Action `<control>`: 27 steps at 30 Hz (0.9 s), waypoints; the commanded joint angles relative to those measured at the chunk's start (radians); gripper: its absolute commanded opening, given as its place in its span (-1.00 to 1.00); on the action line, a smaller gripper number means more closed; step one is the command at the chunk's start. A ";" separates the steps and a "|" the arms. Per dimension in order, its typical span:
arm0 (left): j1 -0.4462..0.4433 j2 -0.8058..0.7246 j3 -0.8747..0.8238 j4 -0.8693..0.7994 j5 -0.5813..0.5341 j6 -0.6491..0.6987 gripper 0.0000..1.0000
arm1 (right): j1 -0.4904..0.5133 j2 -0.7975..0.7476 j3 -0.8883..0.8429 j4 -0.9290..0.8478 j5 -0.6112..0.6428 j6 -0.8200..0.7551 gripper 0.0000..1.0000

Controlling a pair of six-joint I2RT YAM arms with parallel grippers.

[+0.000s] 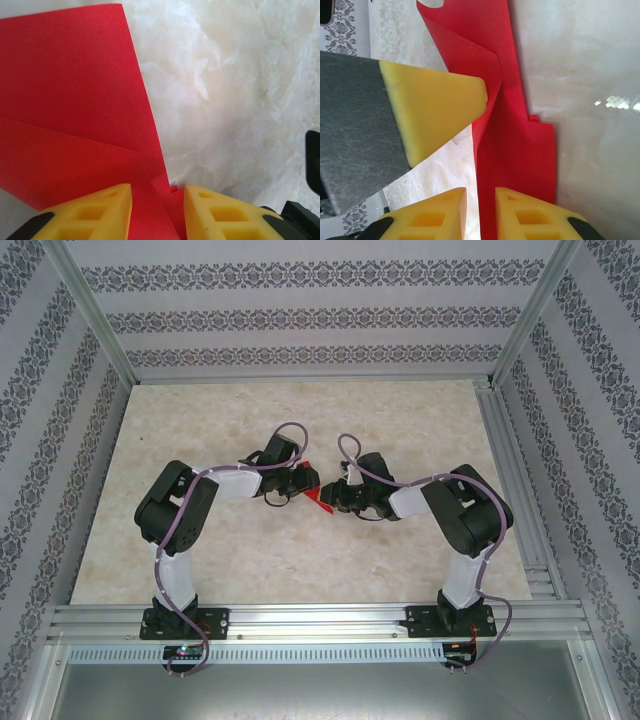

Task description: Fold a paper plane with a square sheet of paper (pick it up from the middle)

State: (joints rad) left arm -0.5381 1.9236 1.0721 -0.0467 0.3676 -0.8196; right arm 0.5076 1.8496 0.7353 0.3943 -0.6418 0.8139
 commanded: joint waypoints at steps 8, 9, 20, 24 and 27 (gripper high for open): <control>-0.006 0.019 0.025 -0.022 -0.015 -0.006 -0.32 | 0.014 -0.122 0.023 -0.216 0.159 -0.145 -0.47; -0.006 0.019 0.025 -0.021 -0.014 -0.006 -0.32 | 0.019 -0.126 0.029 -0.235 0.169 -0.154 -0.46; -0.006 0.018 0.022 -0.012 -0.004 -0.011 -0.32 | 0.067 -0.090 0.097 -0.317 0.194 -0.208 -0.45; -0.007 0.017 0.022 -0.007 0.002 -0.014 -0.32 | 0.074 -0.059 0.129 -0.345 0.200 -0.223 -0.45; -0.007 0.010 0.017 -0.002 0.003 -0.020 -0.32 | 0.079 -0.036 0.160 -0.376 0.230 -0.240 -0.45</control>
State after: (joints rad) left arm -0.5381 1.9236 1.0729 -0.0471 0.3687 -0.8207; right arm 0.5747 1.7859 0.8577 0.0544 -0.4526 0.6136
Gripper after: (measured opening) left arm 0.340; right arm 0.274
